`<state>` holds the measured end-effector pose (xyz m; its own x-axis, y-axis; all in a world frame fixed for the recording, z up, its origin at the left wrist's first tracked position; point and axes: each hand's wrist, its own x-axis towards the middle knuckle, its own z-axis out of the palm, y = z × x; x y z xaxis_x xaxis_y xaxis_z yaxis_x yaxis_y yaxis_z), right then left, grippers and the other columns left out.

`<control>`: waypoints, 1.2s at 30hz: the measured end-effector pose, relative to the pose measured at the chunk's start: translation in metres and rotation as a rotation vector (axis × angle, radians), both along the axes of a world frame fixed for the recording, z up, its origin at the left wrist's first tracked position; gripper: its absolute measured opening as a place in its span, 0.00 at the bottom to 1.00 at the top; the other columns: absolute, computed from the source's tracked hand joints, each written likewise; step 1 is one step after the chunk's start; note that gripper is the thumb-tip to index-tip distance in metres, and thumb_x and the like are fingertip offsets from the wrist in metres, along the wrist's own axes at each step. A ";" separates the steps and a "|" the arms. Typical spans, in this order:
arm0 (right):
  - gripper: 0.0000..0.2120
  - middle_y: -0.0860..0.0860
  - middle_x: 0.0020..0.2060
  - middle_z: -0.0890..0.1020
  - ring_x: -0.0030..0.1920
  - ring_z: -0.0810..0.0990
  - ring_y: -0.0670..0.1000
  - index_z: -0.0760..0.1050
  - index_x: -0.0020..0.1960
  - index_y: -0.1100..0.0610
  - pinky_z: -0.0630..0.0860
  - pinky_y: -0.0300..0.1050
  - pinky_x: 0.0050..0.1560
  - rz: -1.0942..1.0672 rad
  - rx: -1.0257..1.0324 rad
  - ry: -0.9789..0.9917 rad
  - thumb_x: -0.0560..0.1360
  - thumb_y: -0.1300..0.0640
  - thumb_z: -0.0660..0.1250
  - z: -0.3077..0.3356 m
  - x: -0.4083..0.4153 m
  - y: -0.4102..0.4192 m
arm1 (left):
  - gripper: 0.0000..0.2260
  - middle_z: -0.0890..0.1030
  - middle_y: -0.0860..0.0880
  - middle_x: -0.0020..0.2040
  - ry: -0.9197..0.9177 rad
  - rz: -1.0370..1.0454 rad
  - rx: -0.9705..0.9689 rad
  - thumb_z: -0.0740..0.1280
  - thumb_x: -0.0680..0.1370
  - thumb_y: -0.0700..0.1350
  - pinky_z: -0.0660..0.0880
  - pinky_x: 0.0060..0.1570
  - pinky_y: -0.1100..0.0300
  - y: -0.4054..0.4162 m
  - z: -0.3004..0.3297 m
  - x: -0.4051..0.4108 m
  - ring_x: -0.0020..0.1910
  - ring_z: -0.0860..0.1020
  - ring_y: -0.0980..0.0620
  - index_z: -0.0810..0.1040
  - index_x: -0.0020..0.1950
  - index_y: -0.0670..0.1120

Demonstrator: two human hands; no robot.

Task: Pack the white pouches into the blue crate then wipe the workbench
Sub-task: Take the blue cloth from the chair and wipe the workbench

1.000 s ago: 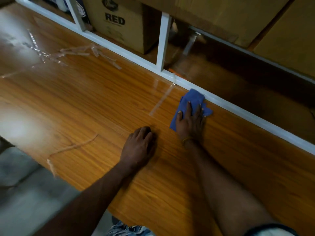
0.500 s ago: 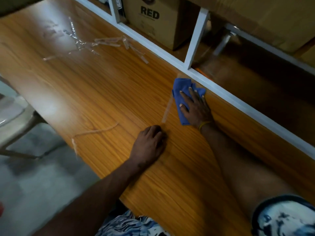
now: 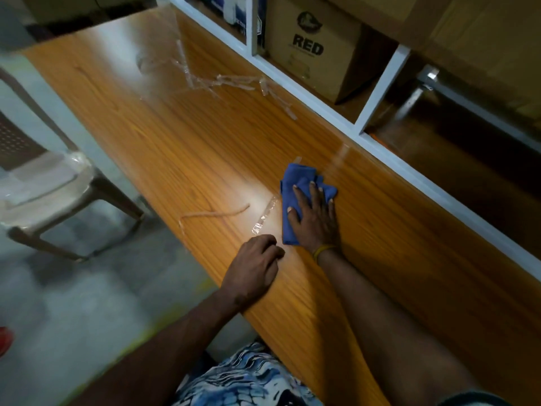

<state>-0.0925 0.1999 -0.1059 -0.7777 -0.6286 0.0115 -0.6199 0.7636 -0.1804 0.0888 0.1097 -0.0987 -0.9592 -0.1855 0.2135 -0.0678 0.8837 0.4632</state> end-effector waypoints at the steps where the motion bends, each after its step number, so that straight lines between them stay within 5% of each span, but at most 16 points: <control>1: 0.29 0.57 0.78 0.58 0.77 0.58 0.62 0.57 0.78 0.45 0.59 0.64 0.73 -0.002 0.006 -0.006 0.79 0.39 0.53 0.001 0.008 -0.004 | 0.10 0.77 0.46 0.56 0.008 0.002 0.018 0.62 0.77 0.44 0.70 0.58 0.55 -0.003 0.000 0.005 0.55 0.75 0.47 0.80 0.55 0.46; 19: 0.30 0.53 0.80 0.46 0.79 0.44 0.58 0.49 0.80 0.43 0.43 0.62 0.76 0.000 -0.035 -0.258 0.81 0.40 0.55 0.009 0.070 -0.052 | 0.09 0.78 0.43 0.56 0.103 0.012 0.133 0.62 0.77 0.40 0.75 0.55 0.52 -0.031 -0.007 0.065 0.55 0.77 0.44 0.82 0.51 0.42; 25: 0.25 0.54 0.79 0.56 0.79 0.51 0.58 0.62 0.77 0.49 0.59 0.58 0.74 -0.078 -0.419 -0.373 0.81 0.51 0.62 0.026 0.077 -0.025 | 0.10 0.80 0.44 0.52 0.104 0.054 0.152 0.63 0.76 0.43 0.75 0.51 0.51 -0.034 0.002 0.054 0.50 0.77 0.44 0.82 0.53 0.42; 29: 0.19 0.59 0.70 0.70 0.69 0.70 0.59 0.73 0.70 0.56 0.72 0.57 0.65 -0.199 -0.567 -0.271 0.80 0.55 0.62 0.025 0.083 0.010 | 0.11 0.79 0.43 0.52 0.106 0.089 0.110 0.64 0.76 0.44 0.73 0.50 0.52 -0.030 0.015 0.031 0.50 0.77 0.43 0.82 0.54 0.44; 32: 0.16 0.59 0.65 0.72 0.63 0.73 0.60 0.77 0.65 0.58 0.73 0.58 0.61 -0.272 -0.480 -0.219 0.79 0.57 0.63 0.017 0.080 0.041 | 0.14 0.77 0.41 0.58 0.068 0.159 0.091 0.63 0.77 0.47 0.75 0.52 0.51 -0.020 0.024 -0.001 0.53 0.77 0.41 0.79 0.59 0.43; 36: 0.18 0.58 0.68 0.71 0.65 0.72 0.61 0.77 0.65 0.52 0.71 0.59 0.64 -0.259 -0.256 -0.182 0.77 0.52 0.60 0.010 0.077 0.067 | 0.21 0.67 0.36 0.72 -0.074 0.188 0.119 0.64 0.80 0.49 0.67 0.67 0.46 -0.004 0.034 -0.049 0.70 0.67 0.36 0.71 0.70 0.41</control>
<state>-0.0152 0.2671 -0.0963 -0.9138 -0.4059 -0.0101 -0.3532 0.8069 -0.4735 0.0403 0.1052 -0.0643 -0.9177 -0.3819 0.1099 -0.2636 0.7919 0.5509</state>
